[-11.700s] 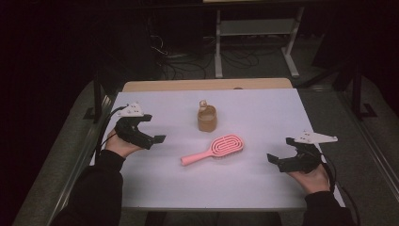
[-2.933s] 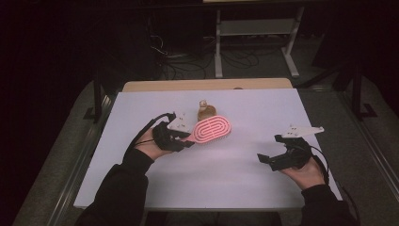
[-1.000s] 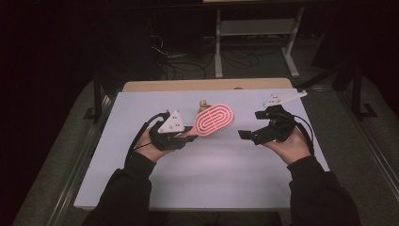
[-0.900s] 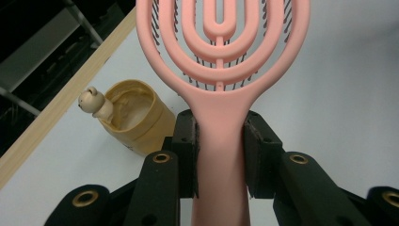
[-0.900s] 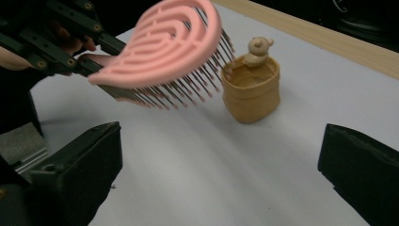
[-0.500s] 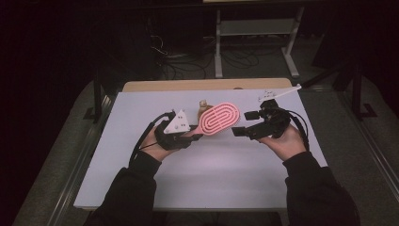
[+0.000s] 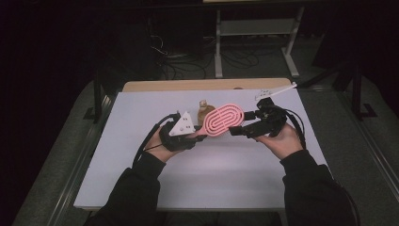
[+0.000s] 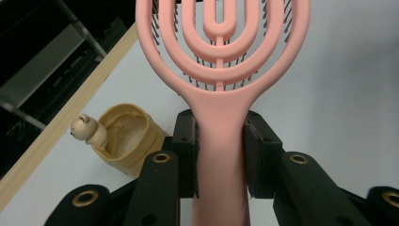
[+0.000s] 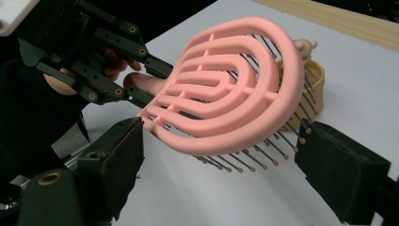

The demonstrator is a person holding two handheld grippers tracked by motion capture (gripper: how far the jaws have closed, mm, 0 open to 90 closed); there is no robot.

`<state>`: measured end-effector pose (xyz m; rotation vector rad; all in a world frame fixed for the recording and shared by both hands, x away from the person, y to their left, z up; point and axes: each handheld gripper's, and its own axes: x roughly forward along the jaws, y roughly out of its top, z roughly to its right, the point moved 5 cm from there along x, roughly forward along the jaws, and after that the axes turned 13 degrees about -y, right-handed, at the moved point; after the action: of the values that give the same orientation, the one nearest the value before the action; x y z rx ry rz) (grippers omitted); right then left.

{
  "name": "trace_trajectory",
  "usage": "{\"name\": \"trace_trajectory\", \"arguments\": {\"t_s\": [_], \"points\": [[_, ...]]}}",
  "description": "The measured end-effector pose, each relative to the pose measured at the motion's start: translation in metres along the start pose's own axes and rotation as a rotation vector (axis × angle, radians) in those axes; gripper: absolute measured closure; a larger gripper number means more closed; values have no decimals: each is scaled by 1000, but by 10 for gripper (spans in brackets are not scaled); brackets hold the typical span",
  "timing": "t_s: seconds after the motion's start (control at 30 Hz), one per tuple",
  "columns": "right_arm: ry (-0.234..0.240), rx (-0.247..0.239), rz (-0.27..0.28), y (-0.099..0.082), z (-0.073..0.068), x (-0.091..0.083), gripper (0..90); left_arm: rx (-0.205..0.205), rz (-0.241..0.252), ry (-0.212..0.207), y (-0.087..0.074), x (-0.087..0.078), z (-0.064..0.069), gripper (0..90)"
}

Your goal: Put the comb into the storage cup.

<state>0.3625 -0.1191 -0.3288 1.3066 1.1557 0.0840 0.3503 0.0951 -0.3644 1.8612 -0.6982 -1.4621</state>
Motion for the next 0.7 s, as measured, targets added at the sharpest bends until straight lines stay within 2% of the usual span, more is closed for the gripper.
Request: {"name": "trace_trajectory", "arguments": {"t_s": [0.2,0.3,0.37,0.53,0.7], "points": [[11,12,6,4,-2,1,169,1,12,14,1,0,0,700],[54,40,33,7,-3,0,169,-4,19,17,1,1,0,700],[61,49,43,10,-3,0,175,-10,17,18,1,3,-1,700],[61,44,47,15,-6,-1,213,-13,9,24,-1,6,-1,700],[37,54,38,20,-6,0,275,-14,6,36,-2,6,-1,700]]}}
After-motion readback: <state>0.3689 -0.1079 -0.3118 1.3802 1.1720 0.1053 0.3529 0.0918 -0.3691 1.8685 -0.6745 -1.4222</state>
